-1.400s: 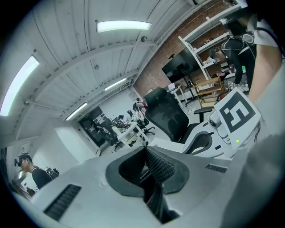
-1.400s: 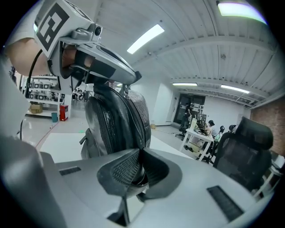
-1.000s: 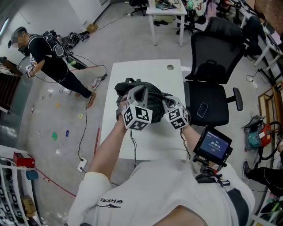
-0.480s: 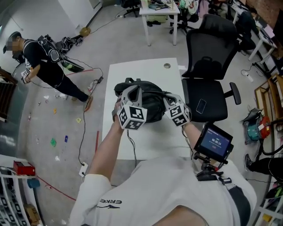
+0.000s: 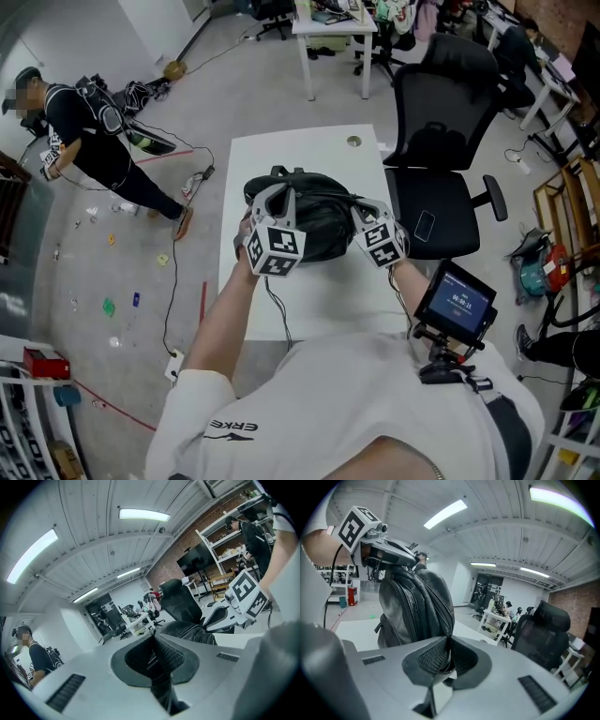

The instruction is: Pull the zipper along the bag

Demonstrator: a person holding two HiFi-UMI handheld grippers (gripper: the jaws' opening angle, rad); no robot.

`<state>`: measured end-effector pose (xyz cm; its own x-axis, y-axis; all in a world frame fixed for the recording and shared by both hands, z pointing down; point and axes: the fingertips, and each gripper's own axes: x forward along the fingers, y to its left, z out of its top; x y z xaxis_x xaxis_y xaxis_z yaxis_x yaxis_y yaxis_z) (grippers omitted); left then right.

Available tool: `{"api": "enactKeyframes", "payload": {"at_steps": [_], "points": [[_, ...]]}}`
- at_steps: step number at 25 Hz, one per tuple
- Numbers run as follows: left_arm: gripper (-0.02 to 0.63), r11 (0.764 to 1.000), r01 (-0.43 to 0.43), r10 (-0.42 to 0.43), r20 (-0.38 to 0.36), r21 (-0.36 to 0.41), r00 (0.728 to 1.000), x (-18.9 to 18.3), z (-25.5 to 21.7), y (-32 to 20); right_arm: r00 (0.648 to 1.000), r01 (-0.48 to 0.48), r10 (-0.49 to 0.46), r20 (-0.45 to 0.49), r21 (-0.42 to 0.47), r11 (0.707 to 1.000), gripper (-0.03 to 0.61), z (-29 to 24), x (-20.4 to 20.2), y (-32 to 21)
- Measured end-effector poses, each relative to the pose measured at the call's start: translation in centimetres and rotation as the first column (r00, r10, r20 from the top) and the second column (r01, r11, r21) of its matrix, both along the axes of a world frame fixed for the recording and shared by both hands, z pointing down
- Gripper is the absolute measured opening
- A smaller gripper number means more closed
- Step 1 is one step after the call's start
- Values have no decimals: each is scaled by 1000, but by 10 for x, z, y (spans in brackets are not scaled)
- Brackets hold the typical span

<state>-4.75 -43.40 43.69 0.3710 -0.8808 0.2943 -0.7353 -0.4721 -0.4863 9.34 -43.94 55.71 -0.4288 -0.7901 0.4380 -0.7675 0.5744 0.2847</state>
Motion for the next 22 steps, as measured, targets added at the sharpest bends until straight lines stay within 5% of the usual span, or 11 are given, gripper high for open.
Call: {"api": "enactKeyframes", "payload": {"at_steps": [12,22], "points": [[18,999,-34,33,-69,-22,997,-20,-3,4,997,-73,73,9,-19,997,27,-7,3,4],[18,999,19,-24,-110,-45,994,-45,-7,-1,993,-97,99,58,-41,995,26,-11,5,1]]}}
